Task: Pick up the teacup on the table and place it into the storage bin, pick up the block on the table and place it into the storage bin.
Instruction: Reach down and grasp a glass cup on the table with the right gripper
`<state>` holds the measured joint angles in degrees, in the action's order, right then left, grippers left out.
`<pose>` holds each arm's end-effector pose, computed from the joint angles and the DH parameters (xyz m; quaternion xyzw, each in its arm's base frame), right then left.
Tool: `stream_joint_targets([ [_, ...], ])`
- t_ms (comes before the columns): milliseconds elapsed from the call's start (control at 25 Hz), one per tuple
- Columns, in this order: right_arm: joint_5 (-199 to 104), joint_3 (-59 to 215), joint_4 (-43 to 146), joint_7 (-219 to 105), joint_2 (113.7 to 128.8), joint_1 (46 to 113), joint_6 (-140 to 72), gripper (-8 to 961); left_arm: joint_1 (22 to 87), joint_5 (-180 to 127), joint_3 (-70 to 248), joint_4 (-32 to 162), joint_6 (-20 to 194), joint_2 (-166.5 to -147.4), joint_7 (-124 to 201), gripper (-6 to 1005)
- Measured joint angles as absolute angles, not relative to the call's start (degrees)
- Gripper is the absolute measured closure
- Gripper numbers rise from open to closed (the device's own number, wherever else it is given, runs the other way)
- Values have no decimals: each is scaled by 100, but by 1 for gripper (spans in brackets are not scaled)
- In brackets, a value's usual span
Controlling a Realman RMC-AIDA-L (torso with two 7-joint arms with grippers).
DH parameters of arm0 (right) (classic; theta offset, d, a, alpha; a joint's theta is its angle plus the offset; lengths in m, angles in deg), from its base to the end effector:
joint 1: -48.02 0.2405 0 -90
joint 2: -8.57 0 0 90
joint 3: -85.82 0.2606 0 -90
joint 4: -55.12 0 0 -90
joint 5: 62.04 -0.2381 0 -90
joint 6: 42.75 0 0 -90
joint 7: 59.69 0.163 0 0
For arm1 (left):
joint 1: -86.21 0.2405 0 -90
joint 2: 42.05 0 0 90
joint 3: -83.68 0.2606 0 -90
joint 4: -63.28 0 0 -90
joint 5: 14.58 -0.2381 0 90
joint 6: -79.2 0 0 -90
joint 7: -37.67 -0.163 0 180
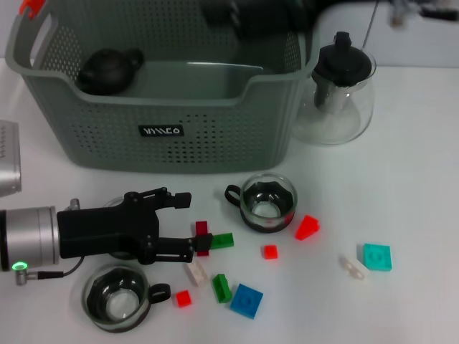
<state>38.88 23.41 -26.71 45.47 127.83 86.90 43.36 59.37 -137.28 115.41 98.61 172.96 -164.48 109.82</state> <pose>0.0294 0.3945 0.0553 -0.9574 -0.0453 0.2533 0.1311 -0.2974 0.3162 -0.0438 -0.9364 -0.2241 -0.2493 0.1038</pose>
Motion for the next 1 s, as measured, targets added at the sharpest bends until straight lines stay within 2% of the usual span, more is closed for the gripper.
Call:
stream_joint_targets([
  [360, 4681, 3005, -2690, 4579, 12536, 8642, 6212, 72, 5926, -13728, 11560, 9861, 17267, -16459, 10963, 80],
  [480, 5226, 2994, -2725, 4626, 12509, 8673, 6531, 72, 5946, -13730, 11567, 9861, 17255, -16465, 10961, 80],
  [640, 6243, 2771, -2723, 4638, 12592, 8779, 6660, 72, 5968, -13730, 11556, 9861, 17265, -16472, 10959, 80],
  [840, 7331, 2386, -2670, 4648, 12849, 8942, 6539, 72, 5982, -13730, 11550, 9861, 17260, -16478, 10962, 80],
  [1000, 7609, 1784, -2382, 4794, 12878, 9019, 6090, 71, 5983, -13733, 11549, 9861, 17249, -16491, 10967, 80],
])
